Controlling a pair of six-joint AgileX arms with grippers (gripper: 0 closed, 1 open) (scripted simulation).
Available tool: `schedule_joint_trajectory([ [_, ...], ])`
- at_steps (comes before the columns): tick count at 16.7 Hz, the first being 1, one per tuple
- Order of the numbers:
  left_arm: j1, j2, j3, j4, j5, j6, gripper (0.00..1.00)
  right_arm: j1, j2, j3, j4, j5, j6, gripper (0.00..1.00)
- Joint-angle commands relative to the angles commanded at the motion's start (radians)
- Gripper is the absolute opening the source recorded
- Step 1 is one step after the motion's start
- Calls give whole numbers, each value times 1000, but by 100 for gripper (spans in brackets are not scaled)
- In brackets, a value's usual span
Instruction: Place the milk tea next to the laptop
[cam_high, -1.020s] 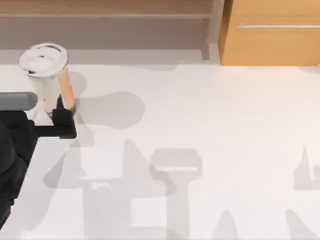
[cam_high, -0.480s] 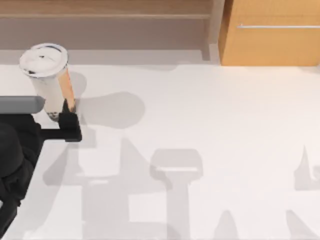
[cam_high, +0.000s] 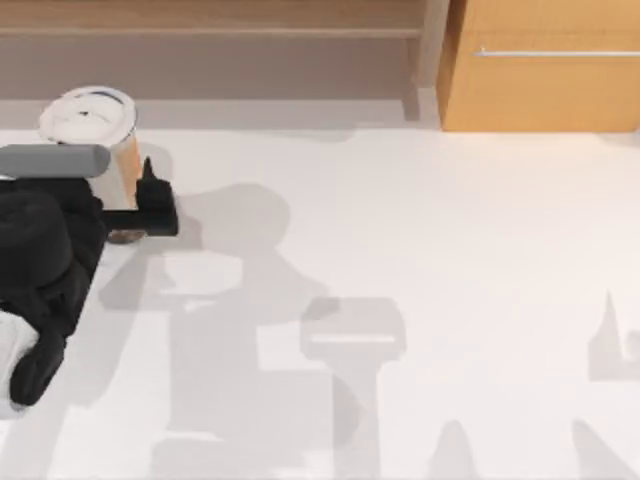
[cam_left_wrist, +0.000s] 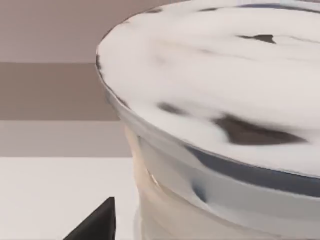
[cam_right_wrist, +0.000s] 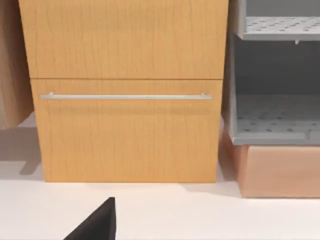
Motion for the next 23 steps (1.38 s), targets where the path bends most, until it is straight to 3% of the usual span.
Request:
schedule_joint_trajectory([
  [7, 18, 76, 88, -13, 19, 3, 100, 0, 0, 0, 0, 0, 0, 100],
  [20, 18, 76, 88, -13, 19, 3, 2, 0, 0, 0, 0, 0, 0, 100],
  [23, 18, 76, 88, -13, 19, 3, 0, 0, 0, 0, 0, 0, 0, 100],
])
